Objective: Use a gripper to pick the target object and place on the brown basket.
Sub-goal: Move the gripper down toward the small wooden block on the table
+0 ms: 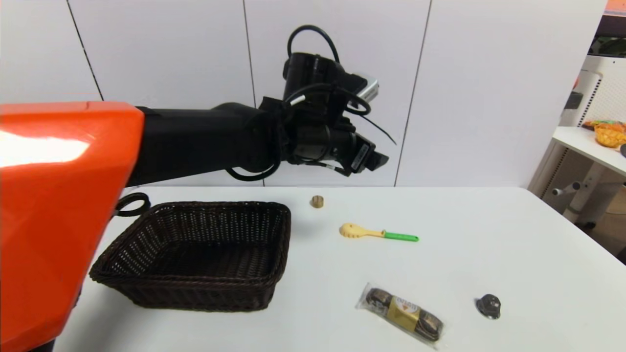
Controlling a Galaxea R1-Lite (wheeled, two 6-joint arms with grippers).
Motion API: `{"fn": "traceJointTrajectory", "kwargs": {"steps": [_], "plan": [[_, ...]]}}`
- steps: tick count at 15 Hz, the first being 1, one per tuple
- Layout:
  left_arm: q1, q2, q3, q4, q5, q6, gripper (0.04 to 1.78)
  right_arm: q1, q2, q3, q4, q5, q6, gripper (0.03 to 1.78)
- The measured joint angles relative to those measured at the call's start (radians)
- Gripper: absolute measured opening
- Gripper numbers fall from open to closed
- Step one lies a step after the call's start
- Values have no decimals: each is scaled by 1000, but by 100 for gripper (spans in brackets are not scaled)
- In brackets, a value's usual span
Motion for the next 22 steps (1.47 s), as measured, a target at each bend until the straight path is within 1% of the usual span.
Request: {"fn": "traceJointTrajectory", "kwargs": {"steps": [4,6,9,15,22], "plan": [[50,84,-12,9,14,0,169,0,0,0,0,0,0,170],[73,110,-13,35,54,0,169,0,0,0,0,0,0,170],[99,146,-14,33,108,0,169,0,0,0,0,0,0,170],[148,209,-24,31,111,-2,169,0,0,0,0,0,0,170],[156,259,-25,16,98,-55,169,0,0,0,0,0,0,170]]}}
